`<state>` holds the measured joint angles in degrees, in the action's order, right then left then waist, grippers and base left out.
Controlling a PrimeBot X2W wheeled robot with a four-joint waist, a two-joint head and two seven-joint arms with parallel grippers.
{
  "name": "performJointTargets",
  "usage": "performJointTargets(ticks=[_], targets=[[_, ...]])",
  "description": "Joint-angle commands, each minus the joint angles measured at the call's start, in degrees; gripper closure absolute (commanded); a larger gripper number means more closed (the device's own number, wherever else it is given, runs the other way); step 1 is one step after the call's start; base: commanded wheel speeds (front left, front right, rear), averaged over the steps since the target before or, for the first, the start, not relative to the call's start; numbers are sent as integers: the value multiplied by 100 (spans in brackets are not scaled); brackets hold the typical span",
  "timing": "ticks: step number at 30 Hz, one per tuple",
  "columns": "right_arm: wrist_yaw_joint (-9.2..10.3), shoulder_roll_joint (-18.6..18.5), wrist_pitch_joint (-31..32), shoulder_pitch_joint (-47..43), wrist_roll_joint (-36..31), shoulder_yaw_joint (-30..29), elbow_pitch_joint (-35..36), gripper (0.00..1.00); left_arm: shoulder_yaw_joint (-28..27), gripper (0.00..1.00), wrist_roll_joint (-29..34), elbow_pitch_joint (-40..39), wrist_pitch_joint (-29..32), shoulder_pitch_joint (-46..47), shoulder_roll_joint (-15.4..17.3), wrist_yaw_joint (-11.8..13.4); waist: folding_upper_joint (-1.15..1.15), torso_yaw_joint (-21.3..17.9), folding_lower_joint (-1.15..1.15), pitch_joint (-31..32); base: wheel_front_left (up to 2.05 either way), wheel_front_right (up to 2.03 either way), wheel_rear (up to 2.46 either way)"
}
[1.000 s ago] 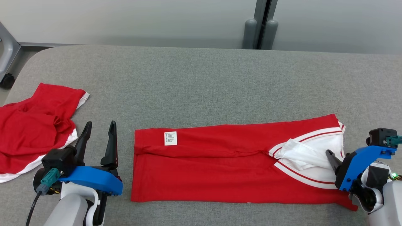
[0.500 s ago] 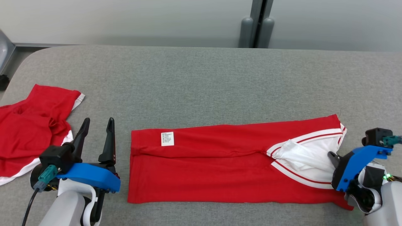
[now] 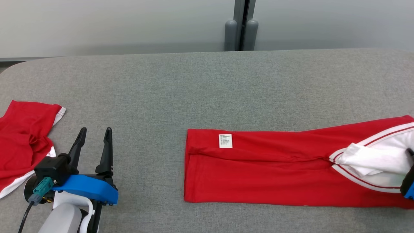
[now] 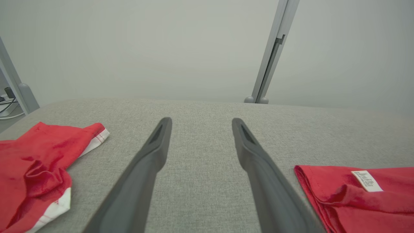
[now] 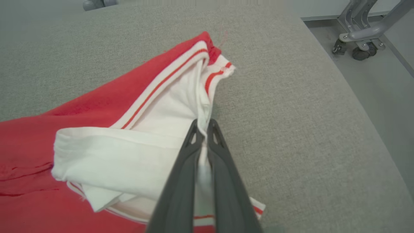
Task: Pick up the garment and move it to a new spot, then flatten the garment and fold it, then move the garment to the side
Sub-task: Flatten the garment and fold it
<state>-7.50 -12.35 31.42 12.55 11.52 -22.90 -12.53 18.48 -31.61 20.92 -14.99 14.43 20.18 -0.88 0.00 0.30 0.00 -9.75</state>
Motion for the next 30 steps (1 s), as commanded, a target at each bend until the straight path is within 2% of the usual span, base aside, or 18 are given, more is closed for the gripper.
performJointTargets(ticks=[1,4,8,11,16,25,30], targets=[[0,3,76,-80,-56,-83,187,100,-24,0,-8,-23,-21,-31,49,27,0,-27,0,9,0,0,0],[0,159,199,-106,74,-127,396,100,-11,0,-15,-20,-14,-38,52,36,0,-50,0,37,0,0,0],[0,371,369,-178,254,186,662,100,19,0,-26,-20,-13,-68,44,30,0,-52,0,95,0,0,0],[0,512,424,-188,434,635,890,100,44,0,-36,-21,-1,-74,45,27,0,-36,0,130,0,0,0],[0,638,499,-103,607,1874,1152,100,62,0,-52,-27,8,-55,77,29,0,-17,0,130,0,0,0],[0,822,329,543,948,3638,405,100,176,0,-41,12,38,92,13,-25,0,183,0,83,0,0,0],[0,892,164,779,1062,4103,-74,100,218,0,-26,63,32,144,-16,-60,0,309,0,93,0,0,0]])
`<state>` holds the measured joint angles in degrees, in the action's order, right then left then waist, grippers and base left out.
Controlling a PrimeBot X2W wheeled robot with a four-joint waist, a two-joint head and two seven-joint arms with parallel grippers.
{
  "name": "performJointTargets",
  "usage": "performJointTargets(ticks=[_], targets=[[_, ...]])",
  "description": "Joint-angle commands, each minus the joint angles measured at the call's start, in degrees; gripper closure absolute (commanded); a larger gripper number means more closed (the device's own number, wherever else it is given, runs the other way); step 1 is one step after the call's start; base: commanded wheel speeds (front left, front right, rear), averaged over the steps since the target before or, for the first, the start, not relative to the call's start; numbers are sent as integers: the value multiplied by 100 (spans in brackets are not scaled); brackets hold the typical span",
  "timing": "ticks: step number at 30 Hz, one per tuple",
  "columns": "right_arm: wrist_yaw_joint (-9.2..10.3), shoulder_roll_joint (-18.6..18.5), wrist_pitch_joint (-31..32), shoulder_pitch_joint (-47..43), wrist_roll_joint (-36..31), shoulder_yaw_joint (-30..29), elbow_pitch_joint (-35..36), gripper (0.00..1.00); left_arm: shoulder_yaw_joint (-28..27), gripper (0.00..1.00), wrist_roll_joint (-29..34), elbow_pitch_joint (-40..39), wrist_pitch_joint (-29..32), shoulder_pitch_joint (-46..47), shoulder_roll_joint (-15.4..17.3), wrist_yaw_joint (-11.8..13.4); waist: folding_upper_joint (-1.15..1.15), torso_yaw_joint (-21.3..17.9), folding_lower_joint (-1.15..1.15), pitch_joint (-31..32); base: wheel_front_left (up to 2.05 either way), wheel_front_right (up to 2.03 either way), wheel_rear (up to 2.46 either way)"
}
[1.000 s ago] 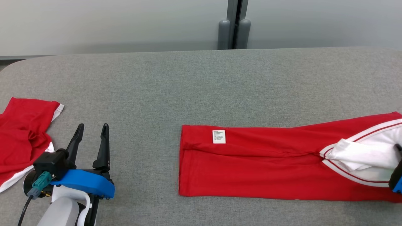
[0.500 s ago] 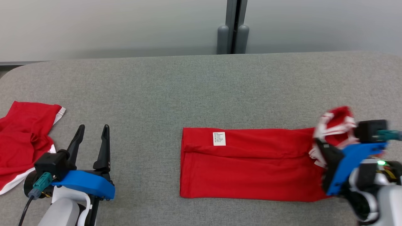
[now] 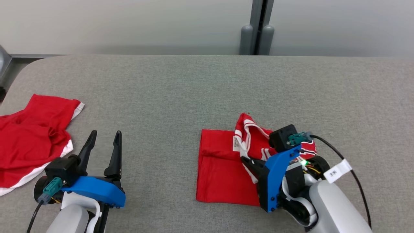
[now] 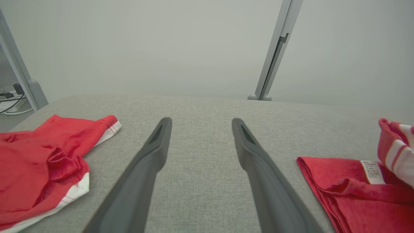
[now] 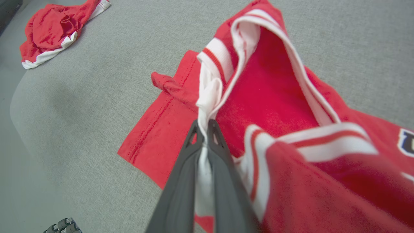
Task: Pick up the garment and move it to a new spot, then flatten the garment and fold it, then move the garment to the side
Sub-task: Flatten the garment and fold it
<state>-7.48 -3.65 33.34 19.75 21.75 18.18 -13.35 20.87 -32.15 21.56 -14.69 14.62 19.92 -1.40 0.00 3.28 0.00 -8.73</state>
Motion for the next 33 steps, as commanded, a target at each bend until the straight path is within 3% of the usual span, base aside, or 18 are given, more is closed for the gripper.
performJointTargets(ticks=[1,15,16,17,22,26,29,33], targets=[[-3,38,-80,120,61,76,-110,100,-6,0,29,11,1,131,-2,-9,0,42,0,-6,0,0,0],[-3,77,-705,922,886,1002,-1502,100,99,0,10,96,-15,124,-69,-8,0,230,0,30,0,0,0],[-3,77,-757,969,933,1041,-1598,60,107,0,10,106,-16,129,-75,-15,0,237,0,34,0,0,0],[-3,77,-826,1014,966,1057,-1677,0,114,0,7,119,-17,129,-82,-26,0,243,0,40,0,0,0],[-3,75,-1171,1126,1373,1124,-1736,0,135,0,-16,176,-21,144,-103,-39,0,256,0,88,0,0,0],[-3,71,-1539,1109,1861,943,-1224,0,96,0,-39,168,-27,54,-64,-8,0,215,0,138,0,0,0],[-3,57,-1809,1005,1715,564,-771,0,54,0,-56,124,-30,-24,-6,32,0,144,0,162,0,0,0],[-2,-235,-1928,563,1099,-214,-322,0,-18,0,-59,45,-38,-75,35,84,0,61,0,208,0,0,0]])
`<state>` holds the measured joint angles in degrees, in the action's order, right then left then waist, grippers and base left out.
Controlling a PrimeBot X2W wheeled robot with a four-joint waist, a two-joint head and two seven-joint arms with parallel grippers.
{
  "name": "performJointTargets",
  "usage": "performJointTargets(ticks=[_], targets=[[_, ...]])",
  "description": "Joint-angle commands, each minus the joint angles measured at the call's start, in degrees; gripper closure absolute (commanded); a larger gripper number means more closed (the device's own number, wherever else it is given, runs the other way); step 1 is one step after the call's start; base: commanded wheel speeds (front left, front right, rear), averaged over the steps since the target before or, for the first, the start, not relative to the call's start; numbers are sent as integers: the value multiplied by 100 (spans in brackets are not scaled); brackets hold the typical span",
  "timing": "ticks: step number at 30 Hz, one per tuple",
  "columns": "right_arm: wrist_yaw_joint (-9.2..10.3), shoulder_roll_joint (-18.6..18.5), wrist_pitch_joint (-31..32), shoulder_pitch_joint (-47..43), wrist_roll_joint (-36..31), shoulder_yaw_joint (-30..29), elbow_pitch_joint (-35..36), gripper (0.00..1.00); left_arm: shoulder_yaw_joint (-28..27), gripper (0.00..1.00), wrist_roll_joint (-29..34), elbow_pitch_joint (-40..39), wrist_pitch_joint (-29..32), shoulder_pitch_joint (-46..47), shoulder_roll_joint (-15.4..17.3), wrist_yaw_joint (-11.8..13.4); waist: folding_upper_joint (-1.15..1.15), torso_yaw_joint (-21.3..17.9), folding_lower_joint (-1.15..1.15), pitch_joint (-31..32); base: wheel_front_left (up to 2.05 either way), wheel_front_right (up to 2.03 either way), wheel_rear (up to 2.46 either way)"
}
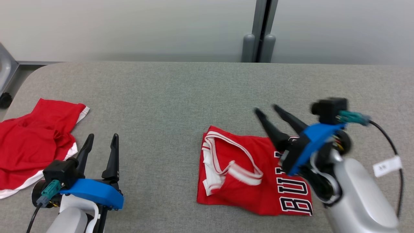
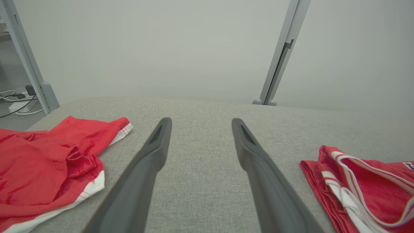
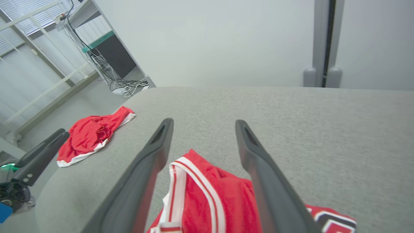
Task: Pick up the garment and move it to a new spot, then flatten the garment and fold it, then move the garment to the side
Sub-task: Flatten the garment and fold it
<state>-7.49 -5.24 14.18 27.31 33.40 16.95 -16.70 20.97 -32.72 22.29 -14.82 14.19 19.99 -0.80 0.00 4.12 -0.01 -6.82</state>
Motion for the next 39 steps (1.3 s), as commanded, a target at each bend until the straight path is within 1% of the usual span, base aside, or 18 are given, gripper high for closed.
performJointTargets(ticks=[1,4,7,10,12,16,18,24,28,31,39], targets=[[-2,-109,40,-333,-228,-308,77,0,-42,0,-6,-46,-28,-54,35,32,0,-38,1,27,0,0,0],[-2,-205,153,-752,-758,-918,237,0,-64,0,-21,-87,-31,-99,48,44,0,-62,1,43,0,0,0],[-2,-136,194,-1162,-1160,-1303,378,0,-79,0,-29,-123,-34,-99,56,57,0,-86,1,49,0,0,0],[-2,-17,73,-1440,-1557,-1436,490,0,-98,0,-36,-147,-32,-104,72,72,0,-109,1,44,0,0,0],[-2,80,0,-1605,-1719,-1335,509,0,-113,0,-45,-154,-34,-101,87,68,0,-118,1,36,0,0,0],[-1,190,-170,-1773,-1842,-1051,471,0,-112,0,-30,-142,-37,-75,90,50,0,-113,1,19,0,0,0],[-2,219,-385,-1826,-1895,-948,500,0,-104,0,-8,-135,-37,-62,87,43,0,-96,1,38,0,0,0],[-2,230,-1551,-1983,-1997,-963,709,0,-197,0,49,-166,-40,-182,-3,72,0,-85,1,192,0,0,0],[-1,229,-2162,-2117,-2161,-1152,777,0,-358,0,121,-286,-41,-380,-117,101,0,-136,1,321,0,0,0],[-1,230,-2388,-2215,-2236,-1345,782,0,-511,0,181,-357,-42,-549,-191,97,0,-184,1,407,0,0,0],[-1,230,-2471,-2439,-2369,-1966,826,0,-822,0,376,-459,-43,-949,-373,26,0,-273,1,590,0,0,0]])
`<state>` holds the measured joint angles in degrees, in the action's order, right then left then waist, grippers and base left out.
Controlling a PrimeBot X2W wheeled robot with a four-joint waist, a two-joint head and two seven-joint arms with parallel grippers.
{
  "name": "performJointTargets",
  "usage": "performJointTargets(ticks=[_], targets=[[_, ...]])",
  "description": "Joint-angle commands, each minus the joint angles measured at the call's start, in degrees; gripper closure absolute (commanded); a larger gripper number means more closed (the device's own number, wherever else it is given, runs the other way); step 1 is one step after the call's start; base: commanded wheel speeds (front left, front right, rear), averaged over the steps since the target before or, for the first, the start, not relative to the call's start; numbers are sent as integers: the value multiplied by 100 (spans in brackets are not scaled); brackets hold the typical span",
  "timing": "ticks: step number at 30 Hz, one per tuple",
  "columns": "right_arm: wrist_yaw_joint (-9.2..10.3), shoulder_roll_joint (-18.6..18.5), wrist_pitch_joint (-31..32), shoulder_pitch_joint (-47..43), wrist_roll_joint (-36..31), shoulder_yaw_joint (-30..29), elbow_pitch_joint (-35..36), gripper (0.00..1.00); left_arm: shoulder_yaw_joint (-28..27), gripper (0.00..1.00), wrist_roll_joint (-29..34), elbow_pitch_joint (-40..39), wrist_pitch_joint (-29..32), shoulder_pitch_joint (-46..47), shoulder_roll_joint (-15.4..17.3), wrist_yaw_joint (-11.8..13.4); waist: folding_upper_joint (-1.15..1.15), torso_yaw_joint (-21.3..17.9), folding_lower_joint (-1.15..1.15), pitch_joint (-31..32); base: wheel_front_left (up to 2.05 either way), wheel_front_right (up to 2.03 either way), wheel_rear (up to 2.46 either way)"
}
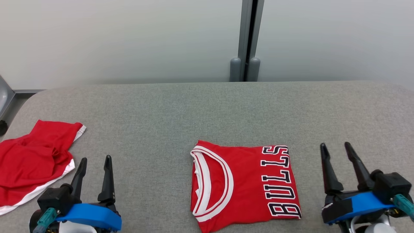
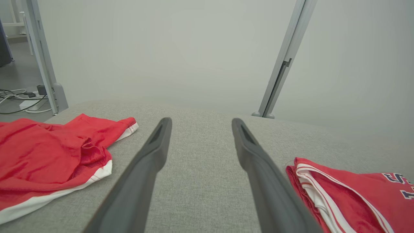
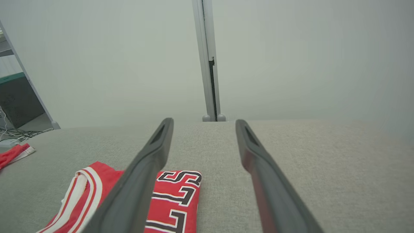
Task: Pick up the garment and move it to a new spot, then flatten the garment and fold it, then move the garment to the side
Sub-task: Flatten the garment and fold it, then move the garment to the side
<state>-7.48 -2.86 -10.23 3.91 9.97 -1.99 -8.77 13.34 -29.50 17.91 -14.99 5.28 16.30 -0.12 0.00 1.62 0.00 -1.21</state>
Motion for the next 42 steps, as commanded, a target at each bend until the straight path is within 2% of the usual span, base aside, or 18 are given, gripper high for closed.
performJointTargets(ticks=[1,8,21,36,39,42], targets=[[-2,-8,-18,-106,-30,-135,29,0,-100,0,75,-24,-25,-96,-17,-43,0,-40,0,47,0,0,0],[-3,-8,163,-122,-151,-353,-8,0,-244,0,180,5,-26,-280,-77,-94,0,-164,0,157,0,0,0],[-3,-7,660,83,-249,-330,-106,0,-243,0,131,415,-23,-134,-51,-172,0,-277,0,250,0,0,0],[-2,-7,594,25,-62,-179,-222,0,-180,0,122,450,-24,-149,-51,-138,0,-249,0,217,0,0,0],[-2,-7,803,101,41,-89,-235,0,-163,0,135,415,-24,-127,-49,-141,0,-233,0,209,0,0,0],[-3,-6,1324,210,184,62,-233,0,-162,0,133,369,-25,-110,-43,-133,0,-214,0,198,0,0,0]])
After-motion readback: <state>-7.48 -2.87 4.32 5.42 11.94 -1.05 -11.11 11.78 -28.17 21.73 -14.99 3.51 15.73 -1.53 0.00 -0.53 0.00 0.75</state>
